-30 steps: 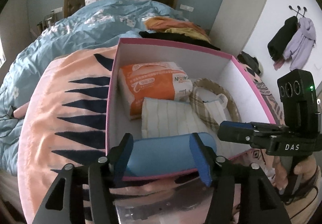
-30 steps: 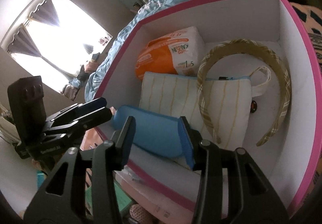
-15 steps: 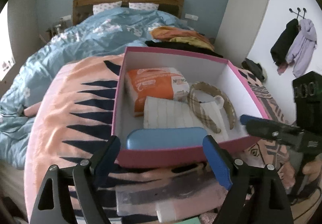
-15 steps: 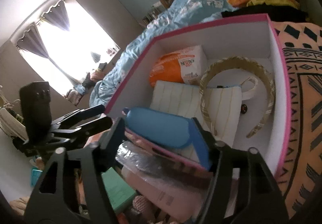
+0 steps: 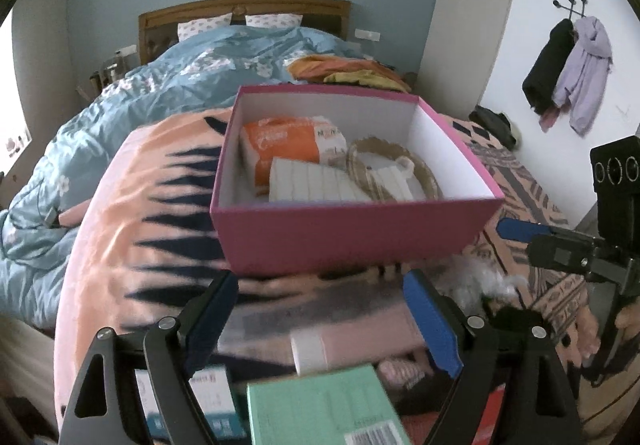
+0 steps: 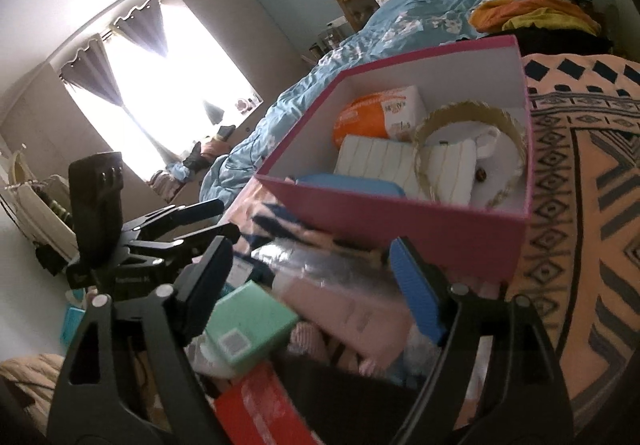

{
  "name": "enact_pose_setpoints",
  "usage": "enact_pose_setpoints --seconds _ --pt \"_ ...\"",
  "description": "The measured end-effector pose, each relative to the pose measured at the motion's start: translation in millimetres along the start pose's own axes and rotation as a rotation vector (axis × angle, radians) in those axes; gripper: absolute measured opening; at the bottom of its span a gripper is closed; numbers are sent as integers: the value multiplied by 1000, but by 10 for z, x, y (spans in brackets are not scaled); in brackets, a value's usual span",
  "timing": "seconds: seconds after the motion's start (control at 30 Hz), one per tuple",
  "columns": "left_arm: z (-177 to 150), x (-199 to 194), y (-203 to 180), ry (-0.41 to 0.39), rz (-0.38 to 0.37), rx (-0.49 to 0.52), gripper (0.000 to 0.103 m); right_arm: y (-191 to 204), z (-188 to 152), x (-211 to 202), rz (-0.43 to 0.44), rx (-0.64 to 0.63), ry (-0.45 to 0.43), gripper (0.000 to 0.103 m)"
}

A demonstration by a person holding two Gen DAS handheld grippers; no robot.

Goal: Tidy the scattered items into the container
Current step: 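Withdraw the right tool from the box back toward the pile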

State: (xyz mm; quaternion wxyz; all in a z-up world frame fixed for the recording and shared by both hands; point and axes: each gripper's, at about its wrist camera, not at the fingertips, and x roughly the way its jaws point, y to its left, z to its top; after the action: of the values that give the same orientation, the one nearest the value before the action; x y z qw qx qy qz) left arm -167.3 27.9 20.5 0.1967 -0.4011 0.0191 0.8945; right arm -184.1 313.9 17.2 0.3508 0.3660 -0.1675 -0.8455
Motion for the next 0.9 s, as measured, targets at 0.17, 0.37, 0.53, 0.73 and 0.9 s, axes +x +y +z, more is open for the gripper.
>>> enact_pose_setpoints --seconds 0.17,0.37,0.53,0.73,0.9 --pt "-267 -24 -40 36 -24 10 87 -71 -288 -156 -34 23 6 82" --pt "-544 45 -185 87 -62 33 87 -191 -623 -364 -80 74 -2 82" --pt "-650 74 -379 109 -90 63 87 -262 -839 -514 -118 111 -21 82" --pt "-728 77 -615 110 -97 118 87 -324 -1027 -687 -133 148 -36 82" --pt "-769 95 -783 106 -81 165 87 -373 -1083 -773 -129 167 -47 82"
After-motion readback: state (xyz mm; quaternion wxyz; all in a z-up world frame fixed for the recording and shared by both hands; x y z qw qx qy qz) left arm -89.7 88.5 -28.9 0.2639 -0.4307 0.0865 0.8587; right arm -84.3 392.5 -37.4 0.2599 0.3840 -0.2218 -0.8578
